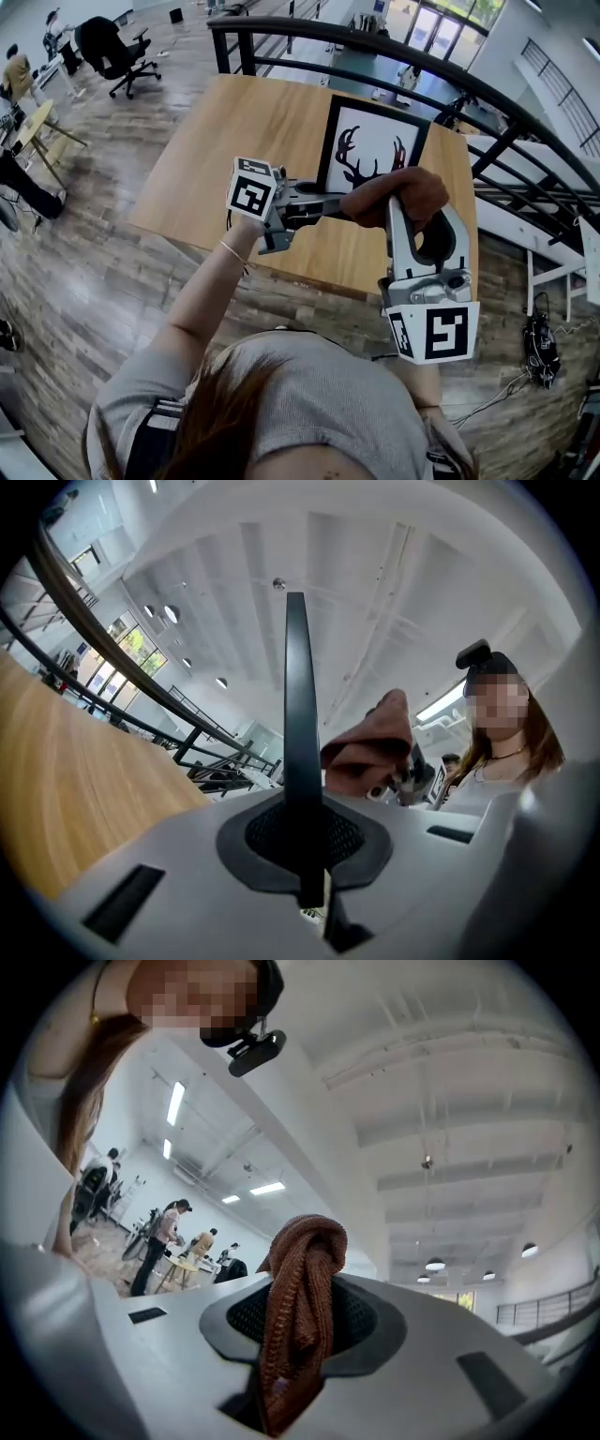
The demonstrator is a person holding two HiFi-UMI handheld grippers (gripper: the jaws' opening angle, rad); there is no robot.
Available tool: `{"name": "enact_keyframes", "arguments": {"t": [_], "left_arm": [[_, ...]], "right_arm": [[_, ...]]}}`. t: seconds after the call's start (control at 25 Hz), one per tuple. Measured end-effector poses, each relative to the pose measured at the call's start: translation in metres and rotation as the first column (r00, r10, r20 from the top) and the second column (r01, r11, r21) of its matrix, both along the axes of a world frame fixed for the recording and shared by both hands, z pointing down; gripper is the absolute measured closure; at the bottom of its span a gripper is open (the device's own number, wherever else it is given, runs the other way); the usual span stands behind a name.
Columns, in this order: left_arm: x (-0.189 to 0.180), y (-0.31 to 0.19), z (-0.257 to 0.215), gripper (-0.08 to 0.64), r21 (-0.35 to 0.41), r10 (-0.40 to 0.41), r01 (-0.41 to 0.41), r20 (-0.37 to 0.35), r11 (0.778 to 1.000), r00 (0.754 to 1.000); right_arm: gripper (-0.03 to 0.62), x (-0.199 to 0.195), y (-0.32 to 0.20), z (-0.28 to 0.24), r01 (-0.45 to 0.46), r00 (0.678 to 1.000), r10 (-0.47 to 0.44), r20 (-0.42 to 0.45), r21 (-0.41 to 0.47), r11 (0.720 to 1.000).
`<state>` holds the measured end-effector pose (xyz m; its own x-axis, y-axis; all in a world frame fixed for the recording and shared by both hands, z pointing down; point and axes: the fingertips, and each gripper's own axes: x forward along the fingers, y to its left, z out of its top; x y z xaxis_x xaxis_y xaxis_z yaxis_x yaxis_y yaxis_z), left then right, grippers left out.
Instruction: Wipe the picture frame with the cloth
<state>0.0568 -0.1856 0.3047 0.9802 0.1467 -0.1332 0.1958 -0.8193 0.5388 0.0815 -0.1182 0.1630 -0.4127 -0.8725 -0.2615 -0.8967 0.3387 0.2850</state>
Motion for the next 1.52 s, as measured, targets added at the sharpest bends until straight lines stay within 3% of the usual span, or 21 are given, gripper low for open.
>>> {"name": "enact_keyframes", "arguments": {"t": [0.12,0.2,0.32,0.44,0.48,0.76,1.12,1.36,1.52], "left_arm": [[0.008,0.010,-0.004,0.543,0.005,0.006,-0.006,-0.002,1.000,1.000],[0.019,0.017,-0.008,0.543,0.008,0.012,-0.012,-0.002,1.000,1.000],[0.020,0.020,-0.015,0.543,0.032,0.015,-0.016,0.010,0.999,1.000],[0.017,0.023,-0.020,0.543,0.070,0.016,-0.018,0.030,0.997,0.999],[0.017,0.025,-0.020,0.543,0.081,0.018,-0.021,0.036,0.997,0.999],[0.012,0.038,-0.011,0.543,0.140,0.022,-0.032,0.071,0.990,0.997],[0.011,0.049,-0.020,0.543,0.163,0.018,-0.023,0.032,0.986,0.999],[0.007,0.049,-0.032,0.543,0.173,0.010,-0.012,0.014,0.985,1.000],[0.009,0.049,-0.040,0.543,0.168,0.003,-0.002,-0.008,0.986,1.000]], "right_arm": [[0.459,0.010,-0.007,-0.046,-0.099,0.984,0.117,-0.132,0.135,0.986],[0.459,0.019,-0.012,-0.074,-0.159,0.965,0.198,-0.171,0.218,0.963],[0.459,0.013,-0.026,-0.100,-0.211,0.913,0.303,-0.273,0.318,0.924],[0.459,-0.002,-0.048,-0.099,-0.267,0.805,0.411,-0.429,0.357,0.895],[0.459,-0.008,-0.054,-0.096,-0.271,0.785,0.426,-0.450,0.369,0.889],[0.459,-0.037,-0.080,-0.050,-0.242,0.712,0.421,-0.561,0.367,0.898],[0.459,-0.058,-0.061,-0.023,-0.190,0.719,0.357,-0.596,0.326,0.926],[0.459,-0.067,-0.049,-0.004,-0.170,0.753,0.295,-0.588,0.260,0.951],[0.459,-0.071,-0.039,0.006,-0.148,0.759,0.255,-0.600,0.222,0.964]]}}
